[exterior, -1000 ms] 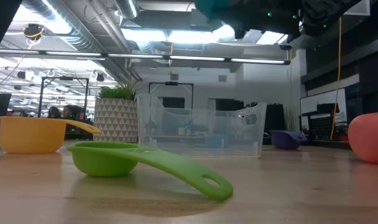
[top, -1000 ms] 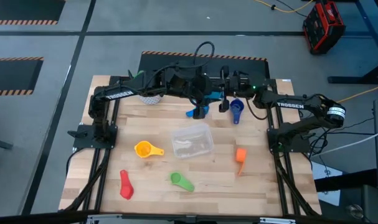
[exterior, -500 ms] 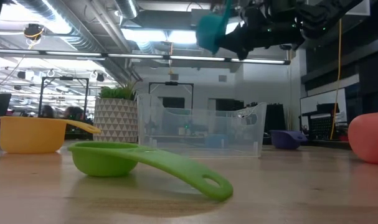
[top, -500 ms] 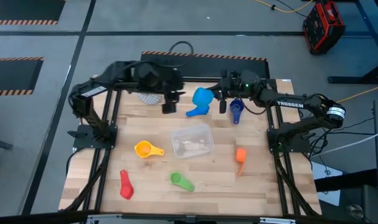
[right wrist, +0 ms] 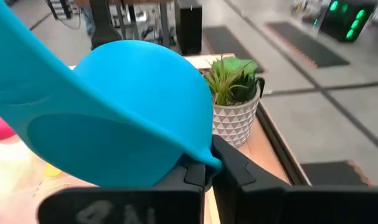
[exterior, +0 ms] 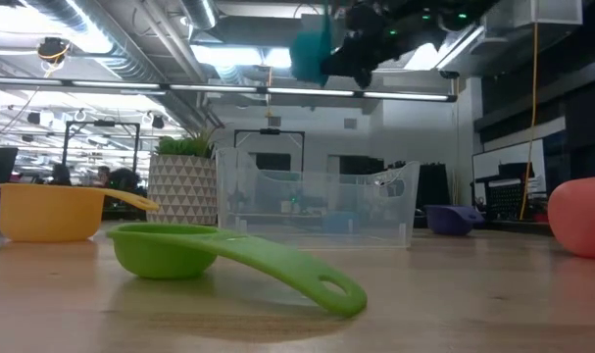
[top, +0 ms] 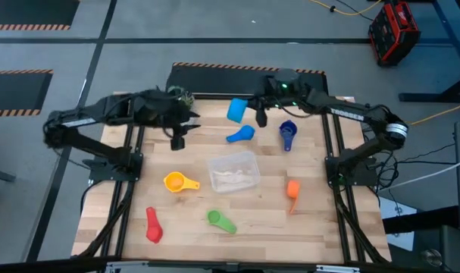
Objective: Nest measuring cups in basket
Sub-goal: Prepare the light blue measuring cup
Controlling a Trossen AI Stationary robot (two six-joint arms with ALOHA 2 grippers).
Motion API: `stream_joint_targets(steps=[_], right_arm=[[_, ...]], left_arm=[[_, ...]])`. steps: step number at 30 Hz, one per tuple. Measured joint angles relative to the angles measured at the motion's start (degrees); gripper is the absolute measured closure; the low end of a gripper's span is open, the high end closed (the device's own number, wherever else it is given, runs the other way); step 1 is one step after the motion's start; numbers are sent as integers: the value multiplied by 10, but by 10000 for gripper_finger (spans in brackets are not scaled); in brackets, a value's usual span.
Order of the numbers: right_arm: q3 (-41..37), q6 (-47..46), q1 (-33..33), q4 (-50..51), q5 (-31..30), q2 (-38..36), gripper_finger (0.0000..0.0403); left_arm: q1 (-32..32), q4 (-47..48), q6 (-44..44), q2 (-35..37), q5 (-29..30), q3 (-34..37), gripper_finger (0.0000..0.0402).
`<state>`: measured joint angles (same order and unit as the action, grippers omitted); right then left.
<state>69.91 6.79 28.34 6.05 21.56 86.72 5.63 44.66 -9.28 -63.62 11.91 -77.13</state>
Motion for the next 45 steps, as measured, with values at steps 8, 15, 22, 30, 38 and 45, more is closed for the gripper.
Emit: stream_joint_targets(steps=[8, 15, 22, 30, 38, 45], right_arm=[[168, -6, 0, 144, 6, 165, 390], [296, -36, -4, 238, 11, 293, 387], [377, -37, -21, 322, 15, 390, 390], [397, -37, -39, 359, 36, 441, 387], [395, -35, -51, 373, 36, 459, 383], [395, -34, -54, 378, 36, 459, 383]], left_arm=[[13, -142, 62, 158, 7, 263, 264], [13, -212, 79, 241, 11, 393, 264], [12, -239, 96, 264, 11, 447, 264], [12, -246, 107, 262, 11, 461, 264], [12, -248, 107, 261, 11, 461, 264], [12, -248, 107, 261, 11, 461, 264]])
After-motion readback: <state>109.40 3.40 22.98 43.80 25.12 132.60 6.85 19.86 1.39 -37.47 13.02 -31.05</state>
